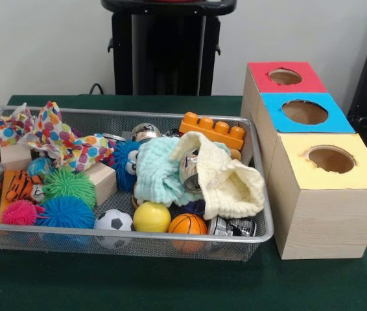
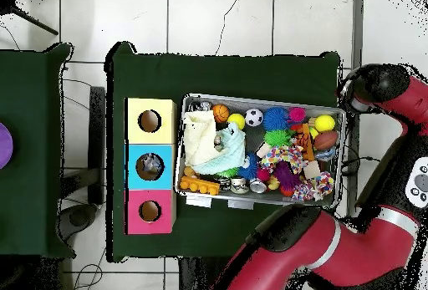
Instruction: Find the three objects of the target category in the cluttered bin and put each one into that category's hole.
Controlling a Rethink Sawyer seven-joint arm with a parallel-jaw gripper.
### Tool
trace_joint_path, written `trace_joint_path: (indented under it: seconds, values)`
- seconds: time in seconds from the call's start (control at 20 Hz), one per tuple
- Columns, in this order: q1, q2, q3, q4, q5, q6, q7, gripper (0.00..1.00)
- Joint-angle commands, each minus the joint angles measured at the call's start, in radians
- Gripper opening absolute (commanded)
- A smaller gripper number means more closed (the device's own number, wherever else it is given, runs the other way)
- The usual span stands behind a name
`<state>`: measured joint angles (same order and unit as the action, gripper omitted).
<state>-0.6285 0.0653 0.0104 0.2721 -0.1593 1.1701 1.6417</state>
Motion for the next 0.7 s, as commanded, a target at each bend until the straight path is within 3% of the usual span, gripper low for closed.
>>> trace_joint_path:
  seconds: [0.05, 0.5, 0.7]
  values:
    - [-0.032, -0.089, 0.085, 0.171, 0.004, -0.013, -0.53, 0.0]
    - [-0.048, -0.085, 0.095, 0.143, 0.002, 0.008, -0.574, 0.0]
    - [-0.071, -0.126, 0.104, 0.215, 0.025, -0.017, -0.641, 0.0]
